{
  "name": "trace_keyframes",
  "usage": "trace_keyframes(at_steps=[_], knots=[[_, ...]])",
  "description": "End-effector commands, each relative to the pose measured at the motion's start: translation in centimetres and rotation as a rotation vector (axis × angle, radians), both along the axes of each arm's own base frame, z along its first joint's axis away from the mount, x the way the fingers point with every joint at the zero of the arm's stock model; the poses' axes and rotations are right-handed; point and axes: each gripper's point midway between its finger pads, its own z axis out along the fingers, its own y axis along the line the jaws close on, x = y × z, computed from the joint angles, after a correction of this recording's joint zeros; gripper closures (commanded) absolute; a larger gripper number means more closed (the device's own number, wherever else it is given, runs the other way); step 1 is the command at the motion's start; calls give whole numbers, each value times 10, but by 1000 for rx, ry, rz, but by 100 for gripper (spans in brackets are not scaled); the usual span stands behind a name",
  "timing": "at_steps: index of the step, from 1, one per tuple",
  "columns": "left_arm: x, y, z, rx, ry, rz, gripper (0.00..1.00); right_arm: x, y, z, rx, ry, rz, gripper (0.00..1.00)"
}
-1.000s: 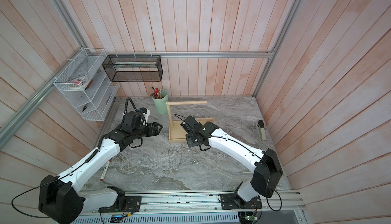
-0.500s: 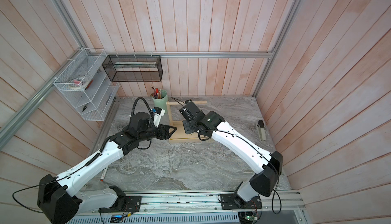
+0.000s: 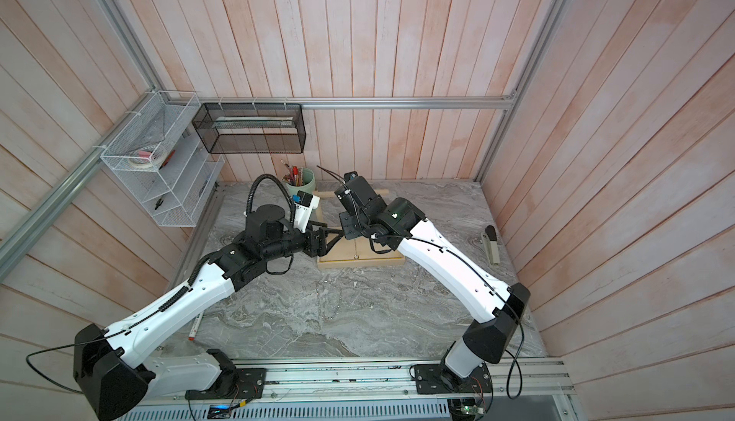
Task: Hang the necklace on the jewelry display stand
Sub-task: Pick up the necklace from the center of the board.
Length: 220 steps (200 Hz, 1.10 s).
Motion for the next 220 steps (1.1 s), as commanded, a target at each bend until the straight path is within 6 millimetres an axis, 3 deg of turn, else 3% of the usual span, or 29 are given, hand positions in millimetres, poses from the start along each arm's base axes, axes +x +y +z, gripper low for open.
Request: trace_keyframes(at_steps=[1,112,220], knots=[[6,-7,15,-4,-66,-6,25,-2,2,7,-4,-2,16,100],[38,-20,11,20,-122,69,33,-7,3,22,58,-18,32,100],[43,-28,4,37,-120,51,33,-9,2,26,83,-32,26,100]])
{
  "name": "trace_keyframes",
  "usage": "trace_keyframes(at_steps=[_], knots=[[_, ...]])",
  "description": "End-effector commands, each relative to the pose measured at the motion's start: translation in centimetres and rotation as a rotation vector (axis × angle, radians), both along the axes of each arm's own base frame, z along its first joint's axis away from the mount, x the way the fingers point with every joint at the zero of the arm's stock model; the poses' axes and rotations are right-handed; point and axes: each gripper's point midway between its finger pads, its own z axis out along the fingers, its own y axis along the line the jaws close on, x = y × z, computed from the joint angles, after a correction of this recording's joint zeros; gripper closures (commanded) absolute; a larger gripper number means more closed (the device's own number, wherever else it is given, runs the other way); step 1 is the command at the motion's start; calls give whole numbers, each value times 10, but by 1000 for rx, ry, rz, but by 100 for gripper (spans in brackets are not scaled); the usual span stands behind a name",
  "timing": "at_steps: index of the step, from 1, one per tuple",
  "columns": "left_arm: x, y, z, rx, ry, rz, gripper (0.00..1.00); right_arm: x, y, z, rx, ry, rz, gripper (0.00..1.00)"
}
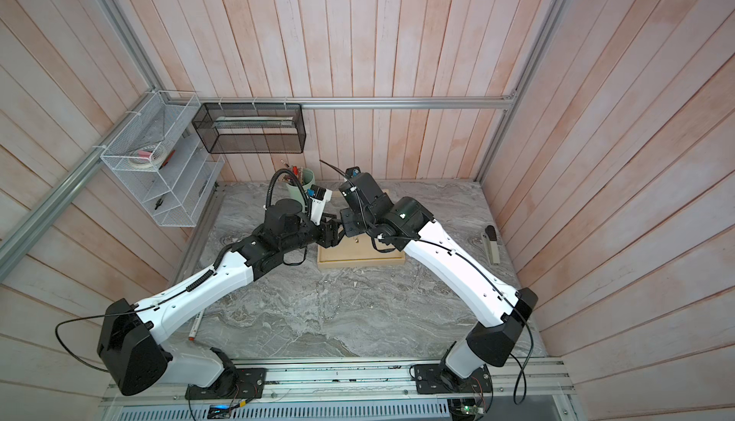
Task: Hang the necklace on the jewelry display stand
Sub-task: Pick up the necklace from the center of the board.
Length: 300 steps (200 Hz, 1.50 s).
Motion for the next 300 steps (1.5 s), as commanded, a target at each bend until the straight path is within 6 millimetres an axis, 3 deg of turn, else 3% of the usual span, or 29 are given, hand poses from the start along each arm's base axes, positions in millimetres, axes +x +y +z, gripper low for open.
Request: trace_keyframes(at_steps=[1,108,195,231,262,300], knots=[[5,-7,14,-7,-52,-9,33,-4,0,4,20,-6,5,100],[17,-10,8,9,-57,16,33,-5,-1,12,41,-24,4,100],[31,-9,16,33,-105,62,33,-5,-4,12,45,-32,-4,100],[32,-12,18,30,-110,49,36,-5,-4,6,34,-27,-7,100],[30,-14,19,32,-116,35,48,-5,-5,10,44,-36,-8,100],[32,-19,20,25,-118,17,48,-4,0,10,53,-35,3,100]])
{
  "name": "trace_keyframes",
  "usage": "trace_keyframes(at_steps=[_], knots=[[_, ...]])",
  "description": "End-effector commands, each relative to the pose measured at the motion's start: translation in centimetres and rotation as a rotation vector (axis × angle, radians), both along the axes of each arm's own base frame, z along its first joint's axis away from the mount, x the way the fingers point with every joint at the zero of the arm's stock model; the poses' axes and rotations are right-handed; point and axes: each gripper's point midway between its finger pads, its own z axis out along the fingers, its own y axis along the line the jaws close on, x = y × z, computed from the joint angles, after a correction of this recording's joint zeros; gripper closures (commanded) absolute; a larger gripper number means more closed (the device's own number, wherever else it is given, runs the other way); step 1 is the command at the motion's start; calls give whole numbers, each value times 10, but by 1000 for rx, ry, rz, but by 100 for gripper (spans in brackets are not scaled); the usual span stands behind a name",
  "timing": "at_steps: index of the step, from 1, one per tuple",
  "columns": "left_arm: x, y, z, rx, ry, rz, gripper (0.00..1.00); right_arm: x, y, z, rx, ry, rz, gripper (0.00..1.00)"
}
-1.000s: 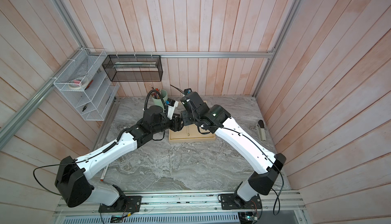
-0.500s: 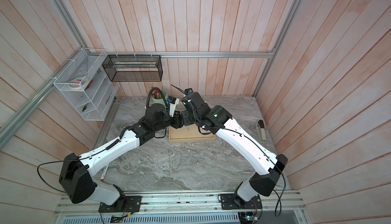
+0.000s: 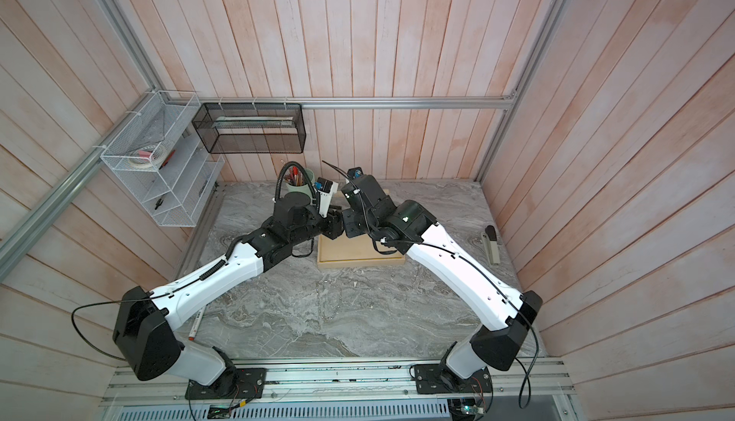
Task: Hang the necklace on the jewelry display stand
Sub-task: Pick up the necklace from the center of the board.
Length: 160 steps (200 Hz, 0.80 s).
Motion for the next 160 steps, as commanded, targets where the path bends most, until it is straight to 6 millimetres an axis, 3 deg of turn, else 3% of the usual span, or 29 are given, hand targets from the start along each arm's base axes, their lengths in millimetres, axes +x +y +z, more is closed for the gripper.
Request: trace_keyframes(at_steps=[1,27,98,160], knots=[[3,-10,14,-19,-43,-29,48,-3,1,7,27,-15,6,100],[5,-13,17,-29,-48,-38,49,-1,3,10,39,-26,9,100],[1,-14,23,-46,-64,-57,76,9,0,8,37,-39,-4,100],[-3,-13,29,-63,-77,-65,88,15,-2,8,63,-45,-12,100]])
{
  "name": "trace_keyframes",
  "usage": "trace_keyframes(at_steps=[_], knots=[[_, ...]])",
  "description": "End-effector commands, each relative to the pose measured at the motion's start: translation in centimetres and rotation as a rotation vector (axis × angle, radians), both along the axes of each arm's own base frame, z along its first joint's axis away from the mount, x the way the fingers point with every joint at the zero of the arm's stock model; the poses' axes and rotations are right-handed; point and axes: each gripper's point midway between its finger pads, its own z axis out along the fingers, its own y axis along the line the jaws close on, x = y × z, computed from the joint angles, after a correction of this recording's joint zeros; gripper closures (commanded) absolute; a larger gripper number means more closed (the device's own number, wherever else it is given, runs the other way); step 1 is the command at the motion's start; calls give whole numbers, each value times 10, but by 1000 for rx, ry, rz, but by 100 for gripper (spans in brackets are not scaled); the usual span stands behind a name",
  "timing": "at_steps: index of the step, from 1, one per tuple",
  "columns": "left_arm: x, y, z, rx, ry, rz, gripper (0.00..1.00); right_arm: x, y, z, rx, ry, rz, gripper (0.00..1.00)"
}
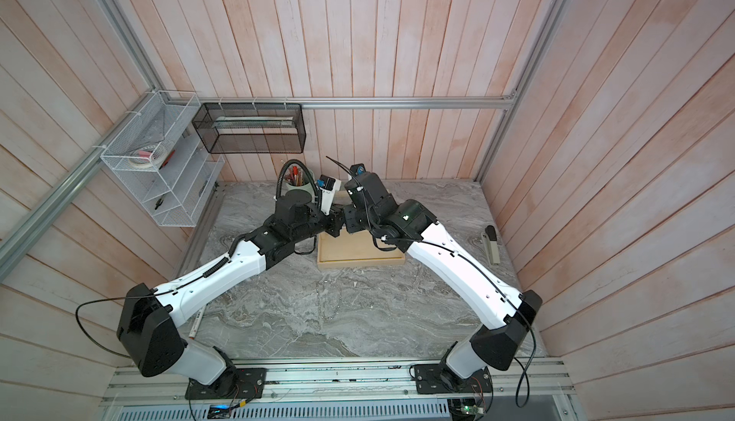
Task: Hang the necklace on the jewelry display stand
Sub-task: Pick up the necklace from the center of the board.
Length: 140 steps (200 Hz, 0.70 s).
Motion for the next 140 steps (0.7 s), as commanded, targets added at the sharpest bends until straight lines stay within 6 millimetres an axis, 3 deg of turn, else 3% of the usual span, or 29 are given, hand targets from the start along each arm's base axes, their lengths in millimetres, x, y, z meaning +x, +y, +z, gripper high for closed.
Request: trace_keyframes(at_steps=[1,52,82,131,140], knots=[[-4,-2,20,-33,-50,-22,89,0,-1,7,30,-19,8,100],[-5,-3,29,-51,-68,-28,100,9,-3,6,51,-34,2,100],[-3,-6,34,-51,-82,-33,100,22,-6,9,83,-54,-8,100],[2,-7,40,-24,-103,-30,100,38,-10,35,124,-111,-17,100],[1,-6,42,-20,-109,-29,95,39,-10,39,120,-118,-17,100]])
